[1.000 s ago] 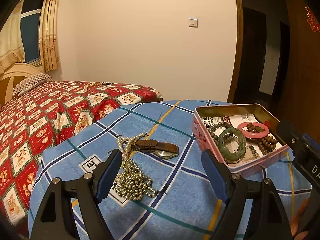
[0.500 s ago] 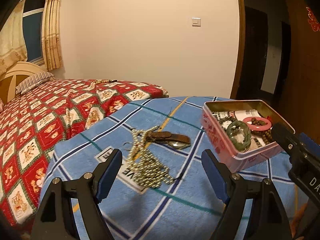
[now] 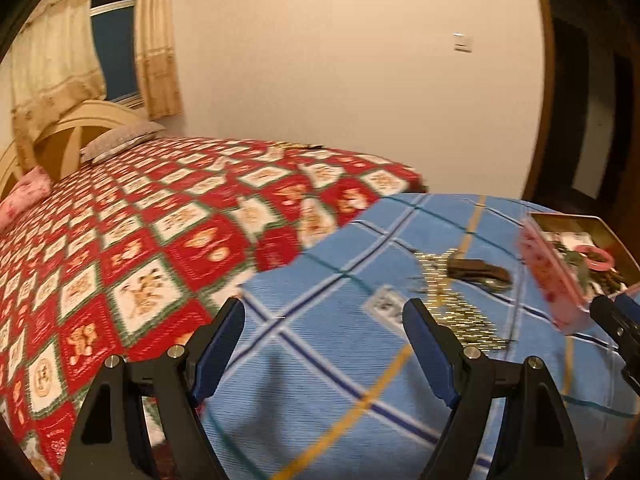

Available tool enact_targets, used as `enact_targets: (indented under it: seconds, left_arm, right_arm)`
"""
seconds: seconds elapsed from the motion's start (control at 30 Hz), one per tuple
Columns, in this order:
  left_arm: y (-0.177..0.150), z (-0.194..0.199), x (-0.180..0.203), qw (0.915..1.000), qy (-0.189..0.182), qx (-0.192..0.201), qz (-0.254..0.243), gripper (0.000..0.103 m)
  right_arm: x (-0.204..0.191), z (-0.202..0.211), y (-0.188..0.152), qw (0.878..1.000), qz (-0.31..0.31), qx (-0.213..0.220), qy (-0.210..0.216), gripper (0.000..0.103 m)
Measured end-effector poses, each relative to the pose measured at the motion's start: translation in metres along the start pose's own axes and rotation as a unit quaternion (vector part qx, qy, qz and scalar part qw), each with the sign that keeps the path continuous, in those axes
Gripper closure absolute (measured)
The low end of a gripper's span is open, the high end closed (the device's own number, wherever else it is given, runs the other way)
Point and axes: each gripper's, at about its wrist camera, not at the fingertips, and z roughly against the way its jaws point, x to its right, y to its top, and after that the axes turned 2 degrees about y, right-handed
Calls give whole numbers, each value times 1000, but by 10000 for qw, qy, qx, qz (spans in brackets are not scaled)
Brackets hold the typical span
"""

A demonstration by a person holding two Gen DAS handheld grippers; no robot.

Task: Organize jewelry
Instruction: 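Move both open tools back from the tin to the bead strands, then grasp the gold bead strand with the right tool while left tool grasps the pearl strand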

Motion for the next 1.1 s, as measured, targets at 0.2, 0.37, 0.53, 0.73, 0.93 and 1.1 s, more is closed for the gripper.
enact_targets:
  seconds: [0.2, 0.37, 0.53, 0.73, 0.93, 1.1]
  left_arm:
    - [-3, -11, -15, 9992, 29, -198, 349, 22]
    - [-4, -10, -18, 9989, -41, -178, 421, 22]
    - [-3, -12, -20, 9986, -81, -232, 471, 22]
    - [-3, -13, -21, 9982, -126, -278, 512, 22]
    - [-3, -15, -21, 9983, -115, -312, 489, 22]
    - [-3, -16, -17, 9985, -94, -354, 419, 22]
  right_arm:
    - [-25, -25, -3, 9973, 206, -555, 439, 44]
    - [-58, -51, -3, 9903, 585, -941, 841, 44]
    - [-82, -79, -5, 9809, 807, -1427, 1049, 44]
    - [-91, -93, -10, 9712, 1021, -1840, 1116, 60]
    - [-74, -79, -15, 9733, 840, -1771, 1193, 90]
    - [-57, -57, -11, 9801, 572, -1365, 1321, 94]
